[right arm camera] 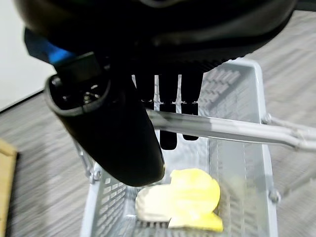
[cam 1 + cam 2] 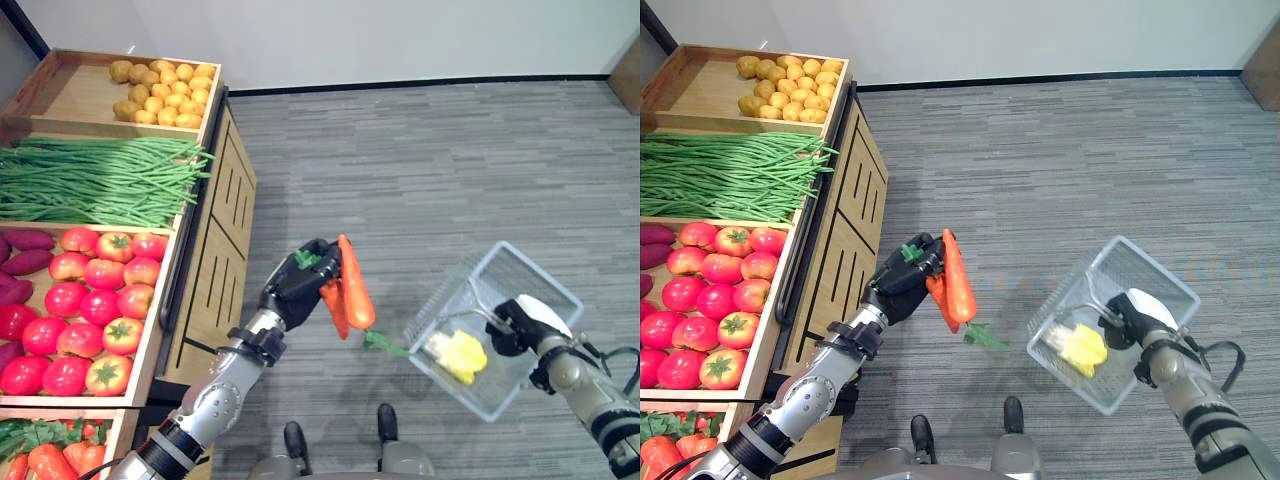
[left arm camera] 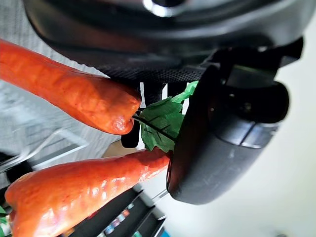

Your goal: Get the vegetables into the basket

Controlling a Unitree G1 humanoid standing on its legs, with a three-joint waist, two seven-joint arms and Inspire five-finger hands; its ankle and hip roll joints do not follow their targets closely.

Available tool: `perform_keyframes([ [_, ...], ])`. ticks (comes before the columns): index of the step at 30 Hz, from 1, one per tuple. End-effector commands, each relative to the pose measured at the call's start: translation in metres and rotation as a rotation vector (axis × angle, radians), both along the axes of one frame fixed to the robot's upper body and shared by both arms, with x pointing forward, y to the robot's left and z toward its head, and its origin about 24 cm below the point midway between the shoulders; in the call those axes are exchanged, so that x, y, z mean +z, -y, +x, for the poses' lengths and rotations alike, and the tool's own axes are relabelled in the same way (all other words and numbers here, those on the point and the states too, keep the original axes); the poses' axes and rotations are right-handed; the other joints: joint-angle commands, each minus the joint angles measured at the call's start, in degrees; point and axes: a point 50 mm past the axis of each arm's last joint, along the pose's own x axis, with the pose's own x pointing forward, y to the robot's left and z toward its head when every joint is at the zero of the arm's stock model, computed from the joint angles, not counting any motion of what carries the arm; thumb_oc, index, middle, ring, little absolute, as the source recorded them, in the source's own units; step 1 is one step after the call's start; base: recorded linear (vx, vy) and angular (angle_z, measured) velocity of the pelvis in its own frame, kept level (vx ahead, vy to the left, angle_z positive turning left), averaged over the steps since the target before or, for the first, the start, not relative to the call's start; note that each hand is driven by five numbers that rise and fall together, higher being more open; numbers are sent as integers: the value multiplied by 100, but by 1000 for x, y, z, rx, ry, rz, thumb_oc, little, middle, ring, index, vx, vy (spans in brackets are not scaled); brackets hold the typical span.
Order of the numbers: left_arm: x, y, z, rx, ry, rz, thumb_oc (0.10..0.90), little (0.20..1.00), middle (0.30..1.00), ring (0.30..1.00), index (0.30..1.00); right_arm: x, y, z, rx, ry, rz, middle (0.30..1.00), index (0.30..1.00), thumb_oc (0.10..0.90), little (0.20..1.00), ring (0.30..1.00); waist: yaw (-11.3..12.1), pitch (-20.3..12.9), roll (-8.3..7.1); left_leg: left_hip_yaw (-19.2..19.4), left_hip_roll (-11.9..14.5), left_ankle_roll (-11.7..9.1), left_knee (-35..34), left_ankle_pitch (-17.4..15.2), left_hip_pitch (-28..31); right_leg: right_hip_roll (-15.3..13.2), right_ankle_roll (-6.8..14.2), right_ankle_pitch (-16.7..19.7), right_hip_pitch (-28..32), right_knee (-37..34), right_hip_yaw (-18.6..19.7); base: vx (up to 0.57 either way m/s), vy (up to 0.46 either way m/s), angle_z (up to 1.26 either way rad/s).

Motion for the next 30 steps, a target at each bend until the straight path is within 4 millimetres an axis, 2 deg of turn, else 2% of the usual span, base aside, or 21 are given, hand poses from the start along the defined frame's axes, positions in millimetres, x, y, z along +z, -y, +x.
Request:
perform_keyframes([
  [1, 49, 26, 8, -145, 258, -61, 400, 300, 300, 300, 300, 67, -13, 50, 120, 210, -61, 300, 300, 400, 300, 300, 173, -366, -274, -270, 305, -368, 5, -159, 148, -186, 452, 34, -76, -4, 15, 0, 0, 0],
  [5, 47, 35, 7, -181, 255, -47, 400, 300, 300, 300, 300, 73, -28, 66, 153, 220, -45, 300, 300, 400, 300, 300, 210, -374, -262, -285, 304, -367, 5, -167, 156, -174, 439, 20, -58, -4, 11, 0, 0, 0],
  [6, 47, 41, 6, -205, 260, -41, 400, 300, 300, 300, 300, 78, -41, 76, 177, 245, -30, 300, 300, 400, 300, 300, 248, -368, -253, -293, 309, -366, 5, -163, 154, -166, 433, 19, -58, -4, 13, 0, 0, 0],
  [8, 48, 44, 6, -217, 266, -37, 400, 300, 300, 300, 300, 83, -47, 82, 192, 256, -30, 300, 300, 400, 300, 300, 260, -367, -242, -296, 308, -366, 5, -164, 148, -161, 428, 17, -65, -4, 17, 0, 0, 0],
  [9, 49, 50, 6, -243, 276, -29, 400, 300, 300, 300, 300, 90, -60, 92, 221, 270, -34, 300, 300, 400, 300, 300, 292, -364, -232, -299, 311, -366, 5, -162, 142, -159, 424, 19, -66, -4, 8, 0, 0, 0],
  [10, 50, 50, 6, -243, 277, -29, 400, 300, 300, 300, 300, 90, -60, 93, 222, 271, -34, 300, 300, 400, 300, 300, 287, -360, -230, -299, 311, -366, 5, -162, 144, -159, 424, 19, -65, -4, 8, 0, 0, 0],
  [13, 54, 60, 5, -284, 299, -16, 400, 300, 300, 300, 300, 113, -82, 111, 276, 312, -45, 300, 300, 400, 300, 300, 326, -344, -221, -307, 314, -369, 5, -153, 108, -154, 412, 30, -89, -4, 4, 0, 0, 0],
  [17, 61, 69, 4, -318, 345, 4, 400, 300, 300, 300, 300, 142, -112, 126, 354, 382, -3, 300, 300, 400, 300, 300, 337, -286, -229, -339, 316, -364, 5, -137, 52, -161, 401, 51, -129, -4, -4, -16, 2, 0],
  [23, 67, 73, 2, -345, 386, 29, 400, 300, 300, 300, 300, 180, -158, 135, 497, 462, 56, 300, 300, 400, 300, 300, 327, -261, -278, -353, 321, -361, 5, -129, 34, -155, 397, 65, -139, -4, -13, 0, 0, 0],
  [24, 67, 73, 2, -345, 386, 29, 400, 300, 300, 300, 300, 180, -158, 135, 497, 462, 56, 300, 300, 400, 300, 300, 326, -261, -278, -353, 321, -361, 5, -129, 35, -155, 397, 65, -139, -4, -13, 0, 0, 0],
  [27, 70, 75, 0, -358, 407, 41, 400, 300, 300, 300, 300, 200, -181, 138, 559, 487, 50, 300, 300, 400, 300, 300, 336, -266, -323, -344, 330, -364, 5, -129, 34, -154, 394, 79, -149, -4, -10, 0, 0, 0],
  [30, 74, 75, 1, -356, 429, 51, 400, 300, 300, 300, 300, 207, -190, 139, 583, 503, 52, 300, 300, 400, 300, 300, 331, -264, -339, -343, 333, -364, 5, -128, 29, -155, 394, 87, -157, -4, -1, 0, 0, 0],
])
